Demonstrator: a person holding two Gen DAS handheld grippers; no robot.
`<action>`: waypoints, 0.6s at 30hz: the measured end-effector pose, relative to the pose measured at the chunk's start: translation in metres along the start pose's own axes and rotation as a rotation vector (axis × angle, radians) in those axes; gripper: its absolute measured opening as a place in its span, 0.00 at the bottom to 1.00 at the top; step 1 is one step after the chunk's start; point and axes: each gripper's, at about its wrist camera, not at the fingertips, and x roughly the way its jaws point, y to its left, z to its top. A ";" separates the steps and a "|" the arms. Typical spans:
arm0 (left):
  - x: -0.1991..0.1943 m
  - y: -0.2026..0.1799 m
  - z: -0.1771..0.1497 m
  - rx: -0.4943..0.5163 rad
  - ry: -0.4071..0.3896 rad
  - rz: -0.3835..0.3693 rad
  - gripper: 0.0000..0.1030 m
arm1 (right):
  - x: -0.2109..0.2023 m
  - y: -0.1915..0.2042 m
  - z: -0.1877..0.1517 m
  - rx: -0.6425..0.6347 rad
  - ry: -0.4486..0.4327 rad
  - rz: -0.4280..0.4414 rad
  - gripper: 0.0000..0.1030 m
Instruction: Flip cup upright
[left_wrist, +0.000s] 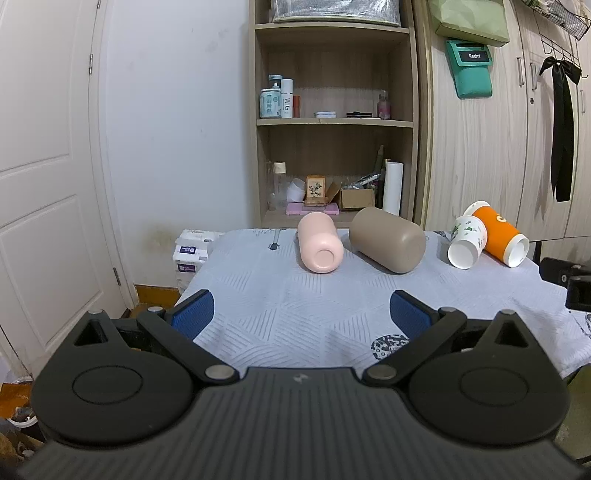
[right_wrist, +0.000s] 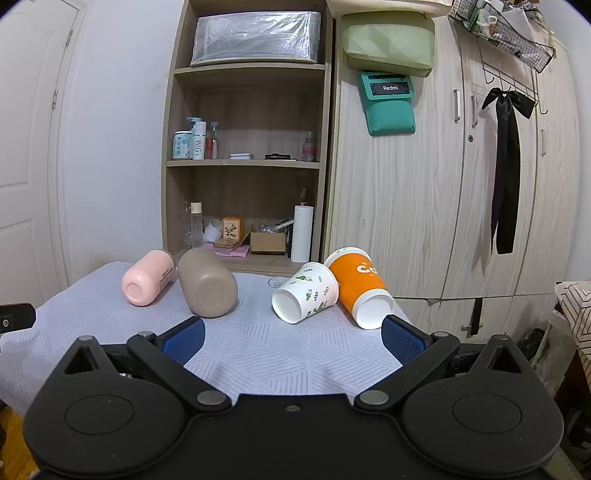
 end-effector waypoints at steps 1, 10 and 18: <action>0.000 0.000 0.000 0.000 0.001 0.001 1.00 | 0.000 0.001 0.000 -0.005 -0.002 -0.005 1.00; 0.002 0.003 0.002 -0.003 0.012 0.005 1.00 | 0.001 0.006 0.000 -0.019 0.003 -0.002 1.00; 0.000 0.005 0.003 -0.020 0.001 -0.026 1.00 | 0.000 0.006 -0.001 -0.019 0.007 -0.002 1.00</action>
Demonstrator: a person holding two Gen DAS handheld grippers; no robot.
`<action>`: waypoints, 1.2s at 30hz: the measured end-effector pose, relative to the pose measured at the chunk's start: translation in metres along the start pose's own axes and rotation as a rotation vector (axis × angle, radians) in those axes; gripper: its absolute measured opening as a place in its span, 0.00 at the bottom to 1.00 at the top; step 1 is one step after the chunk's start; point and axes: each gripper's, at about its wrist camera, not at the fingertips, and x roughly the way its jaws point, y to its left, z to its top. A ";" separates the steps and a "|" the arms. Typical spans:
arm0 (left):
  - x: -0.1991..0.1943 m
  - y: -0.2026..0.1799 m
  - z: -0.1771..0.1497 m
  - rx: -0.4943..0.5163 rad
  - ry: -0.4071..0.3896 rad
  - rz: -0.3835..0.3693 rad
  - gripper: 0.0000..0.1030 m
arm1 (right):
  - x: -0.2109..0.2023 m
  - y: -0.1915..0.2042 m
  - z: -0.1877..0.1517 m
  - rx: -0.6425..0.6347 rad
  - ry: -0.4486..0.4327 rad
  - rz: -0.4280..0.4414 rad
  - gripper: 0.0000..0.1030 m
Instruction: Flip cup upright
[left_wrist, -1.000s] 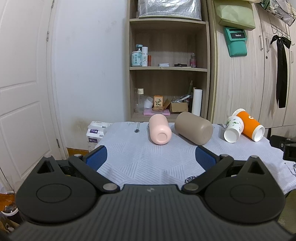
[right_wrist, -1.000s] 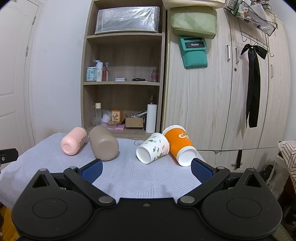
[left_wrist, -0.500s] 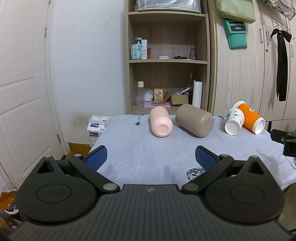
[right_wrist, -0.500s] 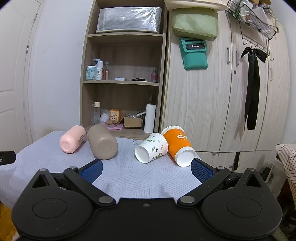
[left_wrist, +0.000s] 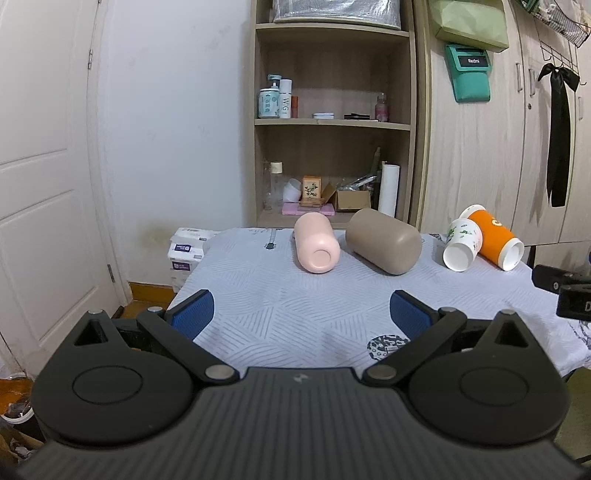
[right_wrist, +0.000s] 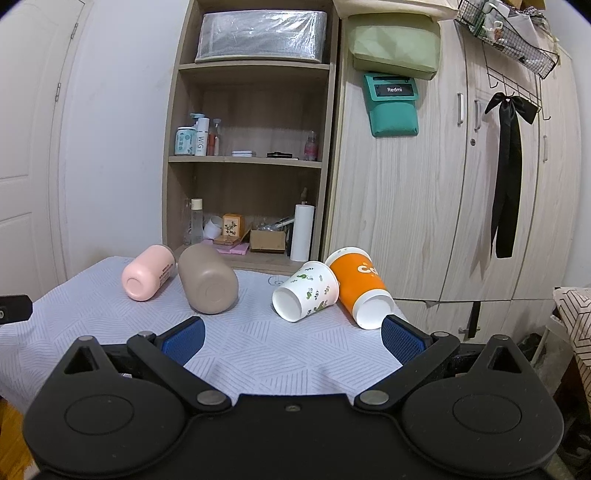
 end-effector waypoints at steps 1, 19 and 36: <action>0.000 0.000 0.000 0.001 0.000 -0.001 1.00 | 0.000 0.000 0.000 0.000 0.001 0.000 1.00; 0.021 0.011 0.032 -0.001 0.088 -0.092 1.00 | 0.015 0.012 0.017 -0.023 0.043 0.167 1.00; 0.246 0.057 0.089 -0.119 0.362 -0.283 0.95 | 0.150 0.080 0.050 -0.107 0.271 0.641 1.00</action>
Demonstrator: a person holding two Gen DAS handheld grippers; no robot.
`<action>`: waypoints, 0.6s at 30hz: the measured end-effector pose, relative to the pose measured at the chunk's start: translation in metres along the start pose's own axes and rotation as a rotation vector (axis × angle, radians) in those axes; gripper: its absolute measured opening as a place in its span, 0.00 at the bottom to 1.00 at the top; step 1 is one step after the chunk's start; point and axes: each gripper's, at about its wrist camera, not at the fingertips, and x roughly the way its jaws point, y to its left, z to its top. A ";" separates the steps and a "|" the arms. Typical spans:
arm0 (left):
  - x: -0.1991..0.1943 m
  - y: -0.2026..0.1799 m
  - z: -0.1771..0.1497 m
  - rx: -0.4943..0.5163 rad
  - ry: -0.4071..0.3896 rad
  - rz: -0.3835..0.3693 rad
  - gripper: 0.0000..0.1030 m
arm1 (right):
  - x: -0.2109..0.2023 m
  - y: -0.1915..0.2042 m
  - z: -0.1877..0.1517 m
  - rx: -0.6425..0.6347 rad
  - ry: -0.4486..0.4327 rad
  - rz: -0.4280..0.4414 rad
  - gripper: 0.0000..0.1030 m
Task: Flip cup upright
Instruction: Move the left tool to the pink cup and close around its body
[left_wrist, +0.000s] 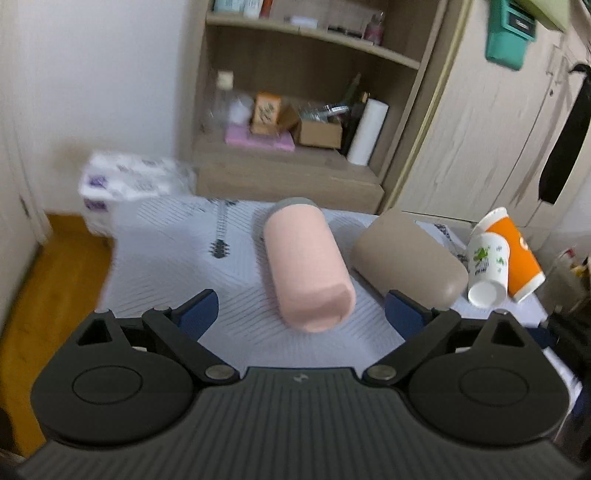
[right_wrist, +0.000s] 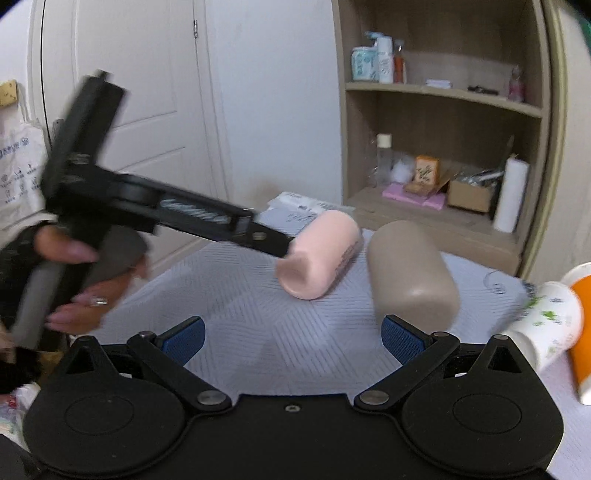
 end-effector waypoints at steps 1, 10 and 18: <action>0.008 0.002 0.004 -0.017 0.009 -0.011 0.93 | 0.004 -0.001 0.002 0.007 0.007 0.013 1.00; 0.058 0.017 0.017 -0.135 0.130 -0.134 0.58 | 0.026 -0.007 0.014 -0.002 0.038 0.038 1.00; 0.048 0.022 0.009 -0.238 0.167 -0.155 0.57 | 0.030 -0.011 0.013 0.023 0.063 0.071 1.00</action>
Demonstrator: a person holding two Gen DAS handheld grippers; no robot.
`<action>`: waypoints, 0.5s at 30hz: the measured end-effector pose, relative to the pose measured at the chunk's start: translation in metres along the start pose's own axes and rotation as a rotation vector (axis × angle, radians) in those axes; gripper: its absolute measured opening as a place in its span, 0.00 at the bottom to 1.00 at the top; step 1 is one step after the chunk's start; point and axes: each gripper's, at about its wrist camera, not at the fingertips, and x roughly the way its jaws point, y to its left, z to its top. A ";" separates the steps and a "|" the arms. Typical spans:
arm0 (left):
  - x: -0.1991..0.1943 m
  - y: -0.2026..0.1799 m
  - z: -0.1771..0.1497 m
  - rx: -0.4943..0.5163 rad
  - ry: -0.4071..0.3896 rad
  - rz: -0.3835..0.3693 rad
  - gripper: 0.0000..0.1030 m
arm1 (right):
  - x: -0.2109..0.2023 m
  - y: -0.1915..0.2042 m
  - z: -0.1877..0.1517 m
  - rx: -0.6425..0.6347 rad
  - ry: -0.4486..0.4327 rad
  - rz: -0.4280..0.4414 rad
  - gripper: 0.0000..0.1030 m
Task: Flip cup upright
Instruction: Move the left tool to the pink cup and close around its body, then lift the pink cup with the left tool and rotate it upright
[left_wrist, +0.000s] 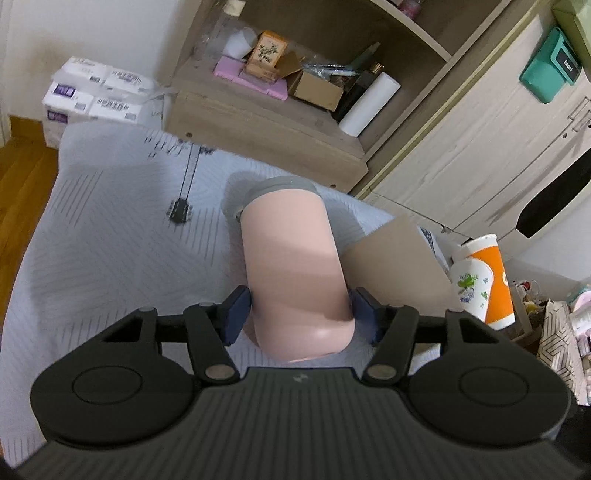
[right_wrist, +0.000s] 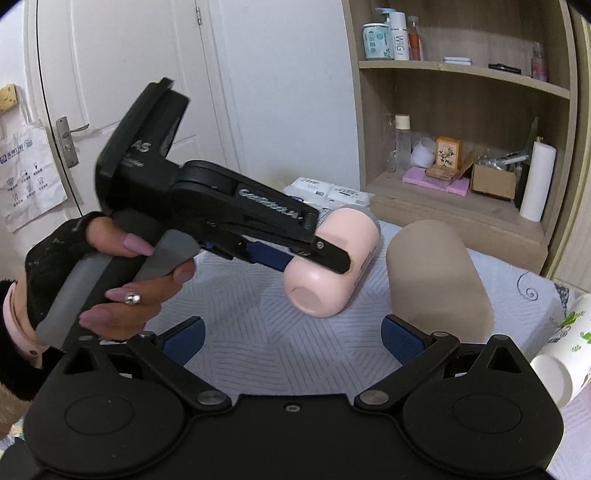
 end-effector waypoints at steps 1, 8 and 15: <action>-0.004 -0.001 -0.004 -0.004 0.008 0.003 0.57 | 0.002 -0.001 0.000 0.004 0.005 0.008 1.00; -0.026 -0.019 -0.036 -0.024 0.132 0.019 0.57 | -0.003 0.001 -0.016 0.067 0.092 0.109 1.00; -0.039 -0.046 -0.074 -0.011 0.223 -0.004 0.57 | -0.019 0.002 -0.037 0.140 0.170 0.197 1.00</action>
